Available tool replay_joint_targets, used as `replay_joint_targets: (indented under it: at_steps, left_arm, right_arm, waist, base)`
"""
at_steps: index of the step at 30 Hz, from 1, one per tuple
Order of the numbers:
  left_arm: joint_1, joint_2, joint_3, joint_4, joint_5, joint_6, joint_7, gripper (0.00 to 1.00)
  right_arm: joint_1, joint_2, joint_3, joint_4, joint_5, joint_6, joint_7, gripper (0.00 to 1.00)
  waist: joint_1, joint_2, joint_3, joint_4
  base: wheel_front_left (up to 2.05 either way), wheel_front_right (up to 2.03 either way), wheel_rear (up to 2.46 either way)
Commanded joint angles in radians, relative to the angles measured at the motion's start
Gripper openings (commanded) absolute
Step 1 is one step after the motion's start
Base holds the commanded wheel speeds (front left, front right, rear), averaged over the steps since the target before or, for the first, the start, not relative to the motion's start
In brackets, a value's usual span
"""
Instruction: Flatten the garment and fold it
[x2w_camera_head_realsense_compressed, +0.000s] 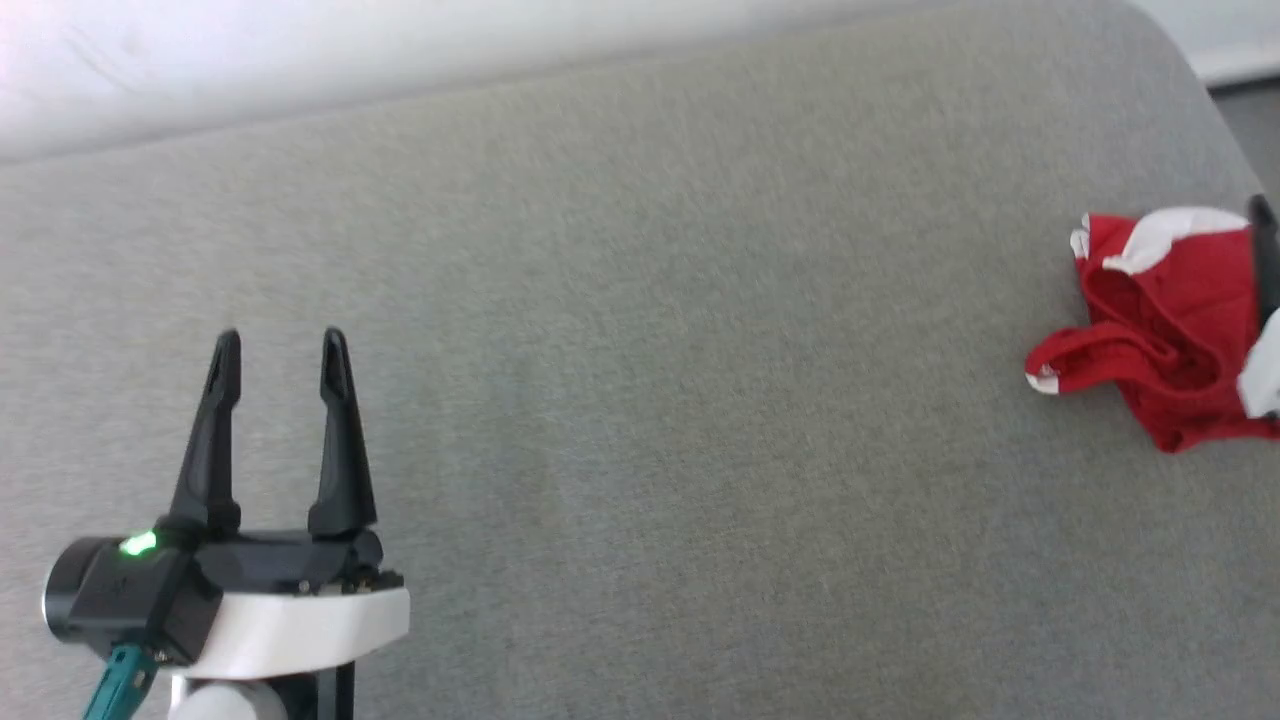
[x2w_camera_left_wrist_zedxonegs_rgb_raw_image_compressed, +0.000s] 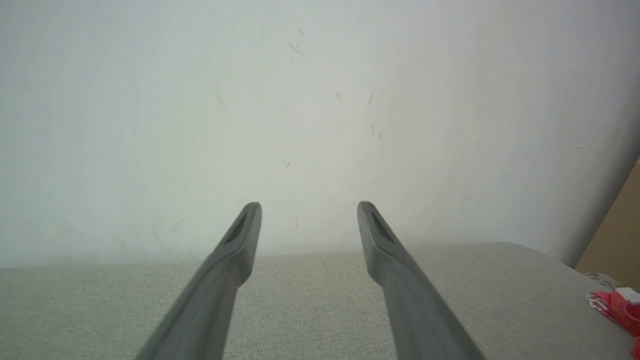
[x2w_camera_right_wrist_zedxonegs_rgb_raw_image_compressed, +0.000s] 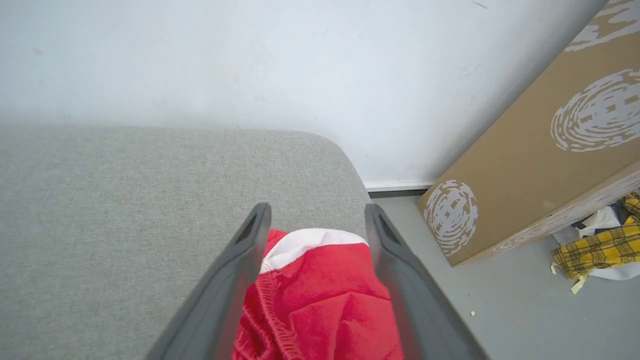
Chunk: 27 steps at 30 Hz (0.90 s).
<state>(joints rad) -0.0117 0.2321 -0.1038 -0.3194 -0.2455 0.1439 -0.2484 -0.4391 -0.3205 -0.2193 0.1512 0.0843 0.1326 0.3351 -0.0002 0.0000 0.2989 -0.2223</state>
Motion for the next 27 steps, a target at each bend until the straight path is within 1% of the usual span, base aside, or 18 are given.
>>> replay_joint_targets:
  at_steps: [1, 6, 9, 10, 14, 20, 27]
  left_arm:
    - [0.023, -0.010, 0.011, 0.000, -0.011, 0.006, -0.009, 1.00]
    - [0.060, -0.025, 0.016, 0.010, -0.011, -0.001, -0.012, 1.00]
    - [0.077, -0.038, 0.015, 0.024, -0.011, -0.002, -0.013, 1.00]
    - [0.077, -0.038, 0.015, 0.024, -0.011, -0.002, -0.013, 1.00]
    - [0.091, -0.050, 0.006, 0.045, -0.004, -0.013, -0.013, 1.00]
    - [0.103, -0.068, -0.007, 0.090, 0.007, -0.030, -0.013, 1.00]
    - [0.134, -0.088, -0.013, 0.144, 0.023, -0.055, -0.013, 1.00]
  right_arm:
    - [0.030, 0.031, 0.009, -0.034, 0.010, -0.002, -0.026, 1.00]
    - [0.103, 0.108, 0.031, -0.136, 0.024, -0.002, -0.090, 1.00]
    - [0.154, 0.166, 0.038, -0.190, 0.024, -0.002, -0.131, 1.00]
    - [0.154, 0.166, 0.038, -0.190, 0.024, -0.002, -0.131, 1.00]
    - [0.222, 0.219, 0.056, -0.239, 0.018, -0.002, -0.176, 1.00]
    - [0.321, 0.259, 0.076, -0.275, 0.004, -0.002, -0.243, 1.00]
    - [0.447, 0.270, 0.071, -0.279, 0.031, -0.002, -0.333, 1.00]
  waist:
    - [0.0002, 0.0000, -0.099, 0.067]
    - [0.0002, 0.0000, -0.148, 0.105]
    - [0.0002, 0.0000, -0.169, 0.125]
    - [0.0002, 0.0000, -0.169, 0.125]
    - [0.0002, 0.0000, -0.193, 0.152]
    - [0.0002, 0.0000, -0.231, 0.188]
    - [0.0002, 0.0000, -0.273, 0.219]
  base:
    - [0.00, 0.00, 0.00]
    - [0.00, 0.00, 0.00]
    - [0.00, 0.00, 0.00]
    - [0.00, 0.00, 0.00]
    - [0.00, 0.00, 0.00]
    - [0.00, 0.00, 0.00]
    - [0.00, 0.00, 0.00]
